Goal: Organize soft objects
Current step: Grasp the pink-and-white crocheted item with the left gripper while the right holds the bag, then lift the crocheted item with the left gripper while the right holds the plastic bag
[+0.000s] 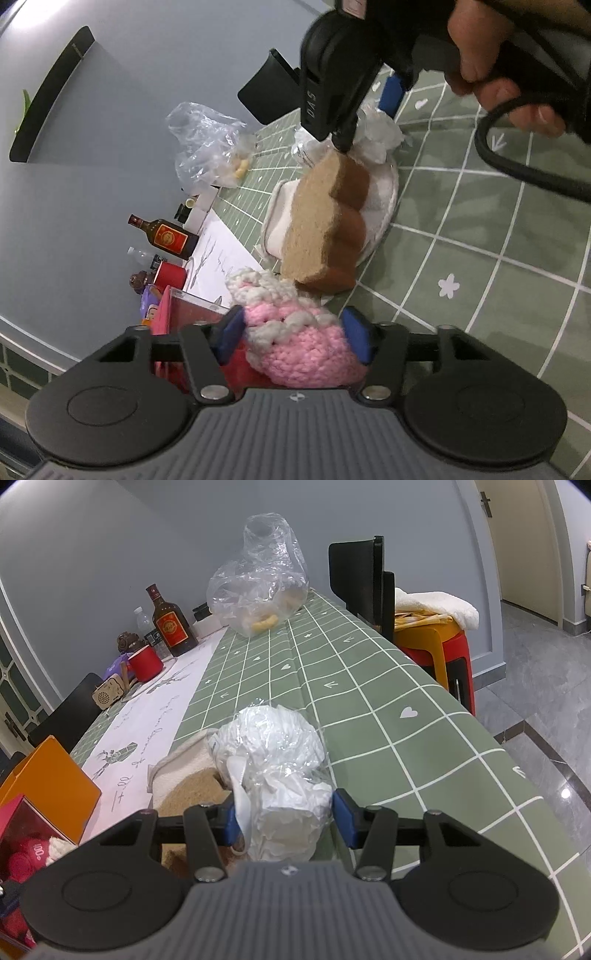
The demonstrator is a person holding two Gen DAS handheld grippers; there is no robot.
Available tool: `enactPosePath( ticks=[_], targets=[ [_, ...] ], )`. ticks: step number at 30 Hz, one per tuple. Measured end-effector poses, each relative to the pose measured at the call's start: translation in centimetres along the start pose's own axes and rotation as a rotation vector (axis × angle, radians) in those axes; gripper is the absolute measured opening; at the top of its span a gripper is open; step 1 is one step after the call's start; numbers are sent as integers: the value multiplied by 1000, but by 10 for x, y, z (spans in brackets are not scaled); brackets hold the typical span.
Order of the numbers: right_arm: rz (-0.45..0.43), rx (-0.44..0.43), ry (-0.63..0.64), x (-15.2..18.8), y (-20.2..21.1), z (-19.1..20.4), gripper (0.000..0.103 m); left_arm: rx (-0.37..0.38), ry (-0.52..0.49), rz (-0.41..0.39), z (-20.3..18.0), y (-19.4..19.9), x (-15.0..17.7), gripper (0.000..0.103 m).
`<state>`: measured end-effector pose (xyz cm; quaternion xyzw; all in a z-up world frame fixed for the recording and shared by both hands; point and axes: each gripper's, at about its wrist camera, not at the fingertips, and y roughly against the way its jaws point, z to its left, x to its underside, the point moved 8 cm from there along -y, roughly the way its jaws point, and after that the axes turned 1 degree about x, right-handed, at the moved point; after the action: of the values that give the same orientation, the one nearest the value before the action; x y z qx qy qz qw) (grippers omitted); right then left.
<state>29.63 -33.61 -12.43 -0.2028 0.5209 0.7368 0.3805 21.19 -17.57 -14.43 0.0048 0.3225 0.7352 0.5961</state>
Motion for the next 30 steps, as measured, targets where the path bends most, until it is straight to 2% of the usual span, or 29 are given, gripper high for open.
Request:
enactPosePath(
  ticks=[2,3,5,11,18,21,23,25,27,30],
  targets=[
    [2,-2,-3,0,0,0,50,15,-5,-4,4,3,1,52],
    [3,-3,-7,0,0,0,50,10,-4,-18,7,6,1,36],
    [3,-4,-9,1,1,1,50,57,33,-27,15,10,1,32],
    [4,-5,-9,0,2,0,50,181,96,-57,23,20,-1,29],
    [5,-7,-8,1,2,1,50,449,211,-178,33,53,-10,29],
    [6,-8,-10,1,2,0,50,536,285,-236,46,66,-13,29],
    [7,-9,-13,1,1,0,50,545,308,-246,50,69,-14,32],
    [7,-9,-16,1,2,1,50,467,310,-242,53,66,-15,35],
    [8,-9,-14,1,1,0,50,403,308,-242,55,66,-16,34],
    [8,-9,-15,1,1,1,50,448,358,-240,60,64,-18,20]
  ],
)
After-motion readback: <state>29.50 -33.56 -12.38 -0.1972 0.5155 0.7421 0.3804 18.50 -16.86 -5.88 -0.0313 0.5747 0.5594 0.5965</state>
